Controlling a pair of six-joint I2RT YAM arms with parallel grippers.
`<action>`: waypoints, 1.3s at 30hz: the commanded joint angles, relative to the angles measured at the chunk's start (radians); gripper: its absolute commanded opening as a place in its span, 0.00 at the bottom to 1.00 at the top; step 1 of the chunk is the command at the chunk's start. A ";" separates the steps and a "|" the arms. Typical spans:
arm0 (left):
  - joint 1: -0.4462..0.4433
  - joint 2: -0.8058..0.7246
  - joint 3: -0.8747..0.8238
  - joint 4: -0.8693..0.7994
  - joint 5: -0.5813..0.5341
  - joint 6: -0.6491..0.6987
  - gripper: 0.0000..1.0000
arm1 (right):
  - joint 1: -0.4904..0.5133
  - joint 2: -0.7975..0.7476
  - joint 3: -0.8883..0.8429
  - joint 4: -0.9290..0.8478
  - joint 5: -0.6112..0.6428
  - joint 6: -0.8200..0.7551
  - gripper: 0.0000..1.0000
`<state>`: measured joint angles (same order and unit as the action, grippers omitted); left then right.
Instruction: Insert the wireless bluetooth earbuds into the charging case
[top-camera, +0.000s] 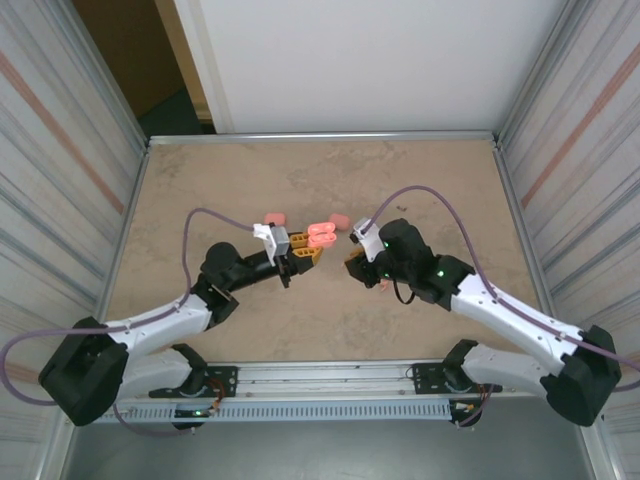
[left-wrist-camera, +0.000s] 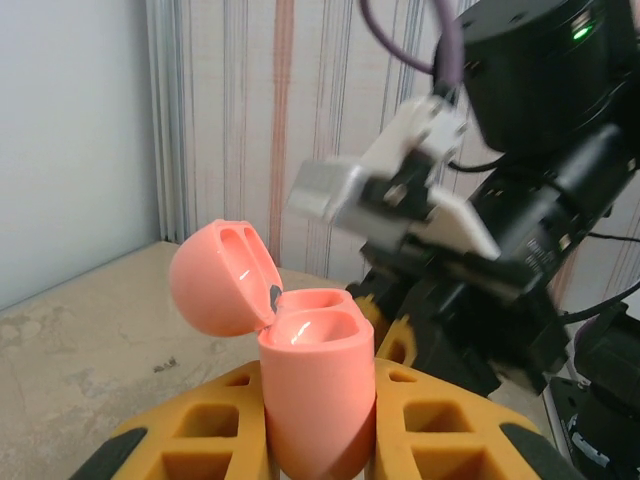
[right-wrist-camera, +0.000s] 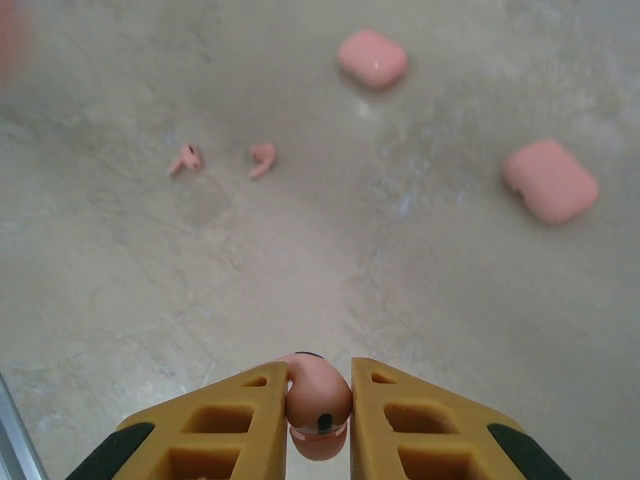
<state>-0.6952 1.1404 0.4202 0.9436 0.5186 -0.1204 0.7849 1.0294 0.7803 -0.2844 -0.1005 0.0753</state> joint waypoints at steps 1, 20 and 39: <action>-0.003 0.016 0.022 0.085 -0.002 -0.021 0.00 | 0.007 -0.073 -0.021 0.068 0.002 -0.061 0.19; -0.003 0.080 0.042 0.119 0.023 -0.036 0.00 | 0.049 -0.111 0.130 0.154 -0.063 -0.205 0.20; -0.003 0.080 0.046 0.119 0.034 -0.037 0.00 | 0.063 0.041 0.223 0.180 -0.059 -0.282 0.20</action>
<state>-0.6952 1.2205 0.4377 1.0233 0.5335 -0.1547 0.8337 1.0645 0.9585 -0.1211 -0.1539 -0.1783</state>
